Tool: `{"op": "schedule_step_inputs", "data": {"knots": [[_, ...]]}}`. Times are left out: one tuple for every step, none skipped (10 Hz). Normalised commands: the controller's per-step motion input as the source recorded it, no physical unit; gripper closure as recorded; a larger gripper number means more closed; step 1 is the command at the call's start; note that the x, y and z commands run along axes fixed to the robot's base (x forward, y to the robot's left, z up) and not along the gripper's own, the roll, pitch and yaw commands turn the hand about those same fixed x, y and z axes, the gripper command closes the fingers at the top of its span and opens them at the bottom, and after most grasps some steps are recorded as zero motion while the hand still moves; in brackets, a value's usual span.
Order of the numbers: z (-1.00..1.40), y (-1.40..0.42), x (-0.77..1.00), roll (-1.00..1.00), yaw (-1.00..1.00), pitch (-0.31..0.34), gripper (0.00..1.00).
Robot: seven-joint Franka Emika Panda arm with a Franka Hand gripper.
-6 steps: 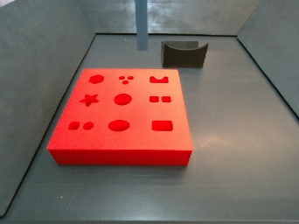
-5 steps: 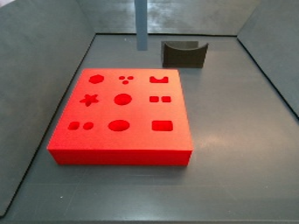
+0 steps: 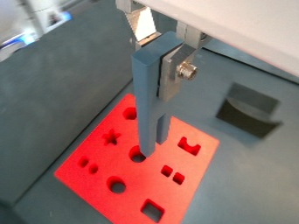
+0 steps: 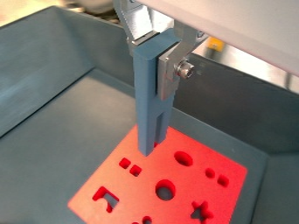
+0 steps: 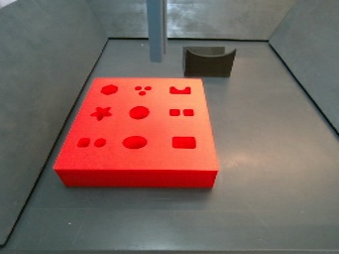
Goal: Insert the double-square object.
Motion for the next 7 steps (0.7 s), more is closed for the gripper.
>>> {"op": "schedule_step_inputs", "data": {"knots": [[-0.27,0.01,0.08,0.00,-1.00,-0.014,1.00],[-0.30,0.01,0.07,0.00,-1.00,-0.013,1.00],[-0.30,0.00,0.00,0.00,-1.00,0.000,1.00],[-0.29,0.00,0.00,0.00,-1.00,0.000,1.00],[-0.28,0.00,0.00,0.00,-1.00,0.000,1.00],[-0.28,0.00,0.00,0.00,-1.00,-0.001,1.00],[-0.29,0.00,0.00,0.00,-1.00,0.000,1.00]]}}
